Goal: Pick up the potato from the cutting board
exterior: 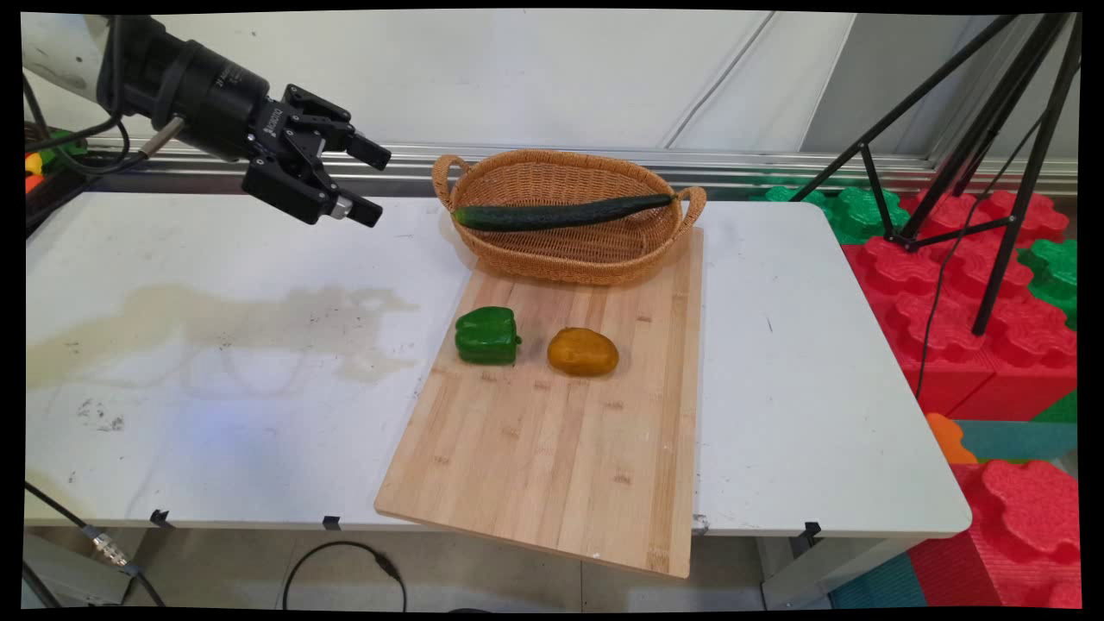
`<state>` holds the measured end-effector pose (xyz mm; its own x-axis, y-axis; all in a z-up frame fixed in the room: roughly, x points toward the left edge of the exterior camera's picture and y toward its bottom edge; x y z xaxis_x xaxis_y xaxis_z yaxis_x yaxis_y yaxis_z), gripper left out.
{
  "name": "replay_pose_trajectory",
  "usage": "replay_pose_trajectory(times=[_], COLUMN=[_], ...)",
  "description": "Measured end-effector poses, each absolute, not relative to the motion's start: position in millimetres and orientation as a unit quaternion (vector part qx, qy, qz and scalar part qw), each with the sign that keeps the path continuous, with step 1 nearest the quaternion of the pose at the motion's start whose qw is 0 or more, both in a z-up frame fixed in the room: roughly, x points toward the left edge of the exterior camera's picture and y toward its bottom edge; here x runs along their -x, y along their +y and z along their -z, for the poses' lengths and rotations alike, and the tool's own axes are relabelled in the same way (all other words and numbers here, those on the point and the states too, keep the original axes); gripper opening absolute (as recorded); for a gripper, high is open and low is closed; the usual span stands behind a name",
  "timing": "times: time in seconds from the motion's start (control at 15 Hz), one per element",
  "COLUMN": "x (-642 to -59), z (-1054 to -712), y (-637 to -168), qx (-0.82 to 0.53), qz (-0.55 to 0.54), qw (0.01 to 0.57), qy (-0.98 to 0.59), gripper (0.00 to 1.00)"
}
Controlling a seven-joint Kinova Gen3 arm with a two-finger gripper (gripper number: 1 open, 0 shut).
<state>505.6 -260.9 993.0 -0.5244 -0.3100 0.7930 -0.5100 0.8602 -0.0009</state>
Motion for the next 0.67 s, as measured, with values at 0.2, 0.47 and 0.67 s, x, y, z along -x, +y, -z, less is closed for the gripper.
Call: replay_pose_trajectory(times=[0.2, 0.47, 0.67], x=[-494, -469, -442], z=[-992, -984, -968], y=[-263, -275, -288], qx=[-0.223, -0.200, -0.180], qz=[-0.109, -0.103, -0.096], qw=[0.421, 0.409, 0.395], qy=[-0.872, -0.885, -0.896], gripper=[1.00, 1.00, 1.00])
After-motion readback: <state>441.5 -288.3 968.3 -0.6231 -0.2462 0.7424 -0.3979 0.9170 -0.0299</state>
